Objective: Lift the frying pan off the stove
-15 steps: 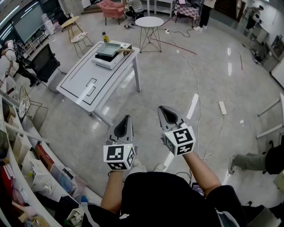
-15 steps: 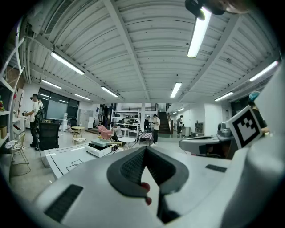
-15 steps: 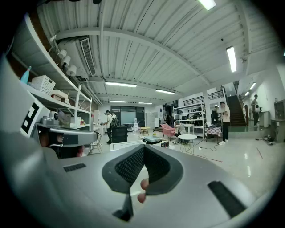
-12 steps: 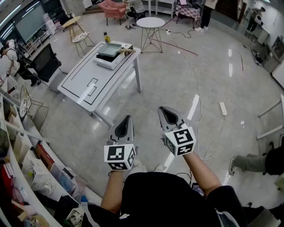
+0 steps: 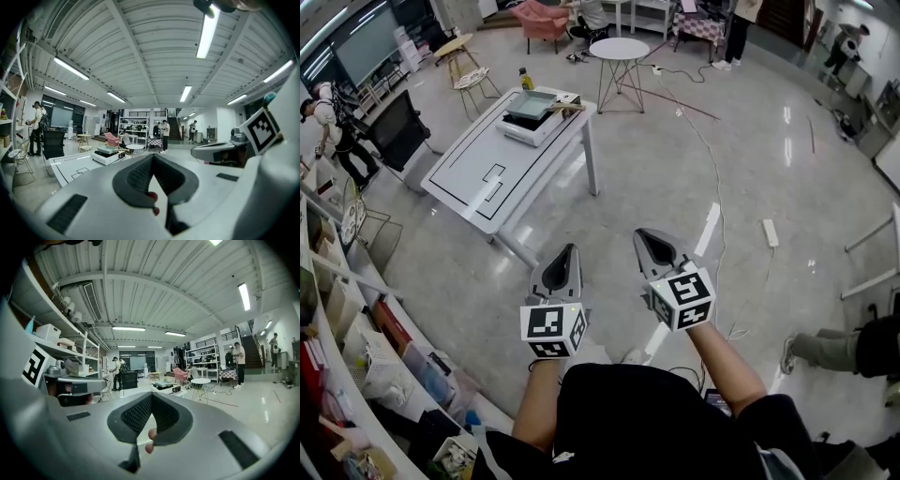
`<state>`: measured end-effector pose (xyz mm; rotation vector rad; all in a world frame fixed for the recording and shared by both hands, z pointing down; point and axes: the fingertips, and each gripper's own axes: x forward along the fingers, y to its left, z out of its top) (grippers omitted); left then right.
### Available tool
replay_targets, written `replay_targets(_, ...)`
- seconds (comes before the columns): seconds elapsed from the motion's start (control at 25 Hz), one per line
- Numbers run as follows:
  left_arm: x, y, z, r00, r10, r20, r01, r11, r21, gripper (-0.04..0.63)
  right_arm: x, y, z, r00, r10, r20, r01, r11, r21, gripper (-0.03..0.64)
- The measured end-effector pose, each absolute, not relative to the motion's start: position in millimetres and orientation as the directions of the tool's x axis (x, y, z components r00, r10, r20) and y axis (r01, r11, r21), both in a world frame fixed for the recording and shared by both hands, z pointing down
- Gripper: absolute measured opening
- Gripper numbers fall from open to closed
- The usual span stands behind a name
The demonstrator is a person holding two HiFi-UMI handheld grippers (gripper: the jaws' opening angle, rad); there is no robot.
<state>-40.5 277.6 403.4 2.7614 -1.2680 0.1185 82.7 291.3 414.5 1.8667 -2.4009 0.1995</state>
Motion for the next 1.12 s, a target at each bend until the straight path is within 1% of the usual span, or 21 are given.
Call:
replay_targets(0.36,-45.6,270.9,404.1,0.622,-0.775,0.115,-0.782,-0.620,0.054,0.009,79.8,281.8,421.9,-0.289,-0.943,0.165,-0.957,0.286,-0.043,-0.003)
replay_targets(0.6,-45.7,251.0,404.8,0.615,-0.781,0.113,-0.788,-0.612,0.058,0.009,82.0,262.5,423.4,-0.295,-0.940,0.170,-0.955,0.294,-0.036,-0.003)
replay_targets(1.12,-34.5,146.2,415.9,0.616,-0.778,0.122,-0.788,-0.611,0.079,0.009,95.2,160.5,434.4,-0.290,-0.938,0.191,-0.956,0.291,-0.022,-0.003)
